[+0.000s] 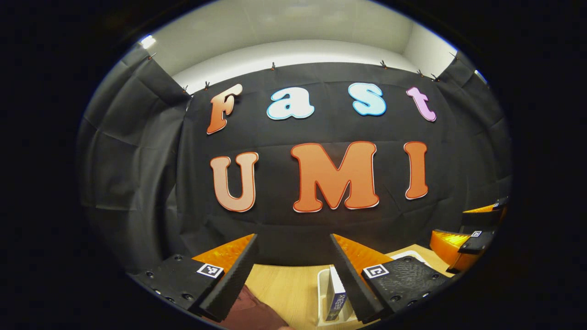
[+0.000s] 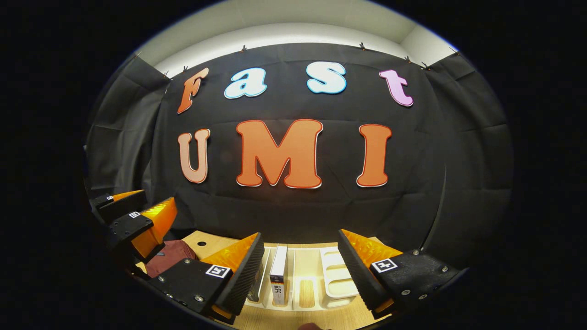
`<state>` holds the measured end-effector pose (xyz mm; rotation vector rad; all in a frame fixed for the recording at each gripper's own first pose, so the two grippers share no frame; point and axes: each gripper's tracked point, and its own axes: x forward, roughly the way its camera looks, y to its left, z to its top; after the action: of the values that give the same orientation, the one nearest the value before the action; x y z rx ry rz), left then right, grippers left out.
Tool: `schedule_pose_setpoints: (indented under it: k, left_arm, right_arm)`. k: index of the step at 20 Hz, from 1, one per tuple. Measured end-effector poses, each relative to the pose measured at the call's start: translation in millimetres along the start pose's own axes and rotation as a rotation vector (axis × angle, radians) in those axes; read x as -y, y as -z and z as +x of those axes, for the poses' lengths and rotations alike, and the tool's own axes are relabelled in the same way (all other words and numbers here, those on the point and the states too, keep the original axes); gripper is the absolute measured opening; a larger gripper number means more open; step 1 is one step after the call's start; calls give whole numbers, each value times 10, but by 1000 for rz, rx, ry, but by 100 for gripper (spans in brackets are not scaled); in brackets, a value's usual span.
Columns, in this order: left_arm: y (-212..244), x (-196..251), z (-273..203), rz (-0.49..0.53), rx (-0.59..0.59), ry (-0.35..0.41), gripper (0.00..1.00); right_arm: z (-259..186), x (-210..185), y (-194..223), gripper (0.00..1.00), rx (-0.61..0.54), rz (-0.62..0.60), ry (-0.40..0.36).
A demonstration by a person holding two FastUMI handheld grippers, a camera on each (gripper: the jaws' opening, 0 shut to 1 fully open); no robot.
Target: Open the schoolbag, grab two books from the bookshelf and put them into the schoolbag.
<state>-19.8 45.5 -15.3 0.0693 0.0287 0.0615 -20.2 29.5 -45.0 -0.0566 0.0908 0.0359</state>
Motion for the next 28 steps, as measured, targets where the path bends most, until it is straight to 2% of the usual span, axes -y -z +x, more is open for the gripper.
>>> schedule_pose_setpoints:
  k: [6,10,11,12,15,16,17,22,28]
  left_arm:
    - [300,-98,-72,60,-70,-15,95]
    - [663,-165,-145,133,-149,-18,96]
    - [764,-163,-165,159,-166,-11,100]
    - [867,-186,-201,194,-182,-8,96]
    - [1201,-283,-291,295,-230,-19,95]
    - [1321,-287,-321,316,-255,-12,100]
    - [1465,-294,-352,338,-276,-5,96]
    - [2089,-356,-497,489,-359,34,96]
    - [2882,-545,-773,635,-540,56,96]
  right_arm:
    - [24,119,94,95,-20,4,23]
    - [60,172,199,95,-41,2,21]
    - [68,194,229,95,-45,-1,25]
    - [76,205,253,95,-50,-4,24]
    - [103,247,320,95,-57,-15,29]
    - [123,269,342,95,-61,-17,35]
    - [130,295,384,95,-67,-19,38]
    - [177,398,463,95,-80,-48,66]
    - [183,366,530,95,-99,-76,68]
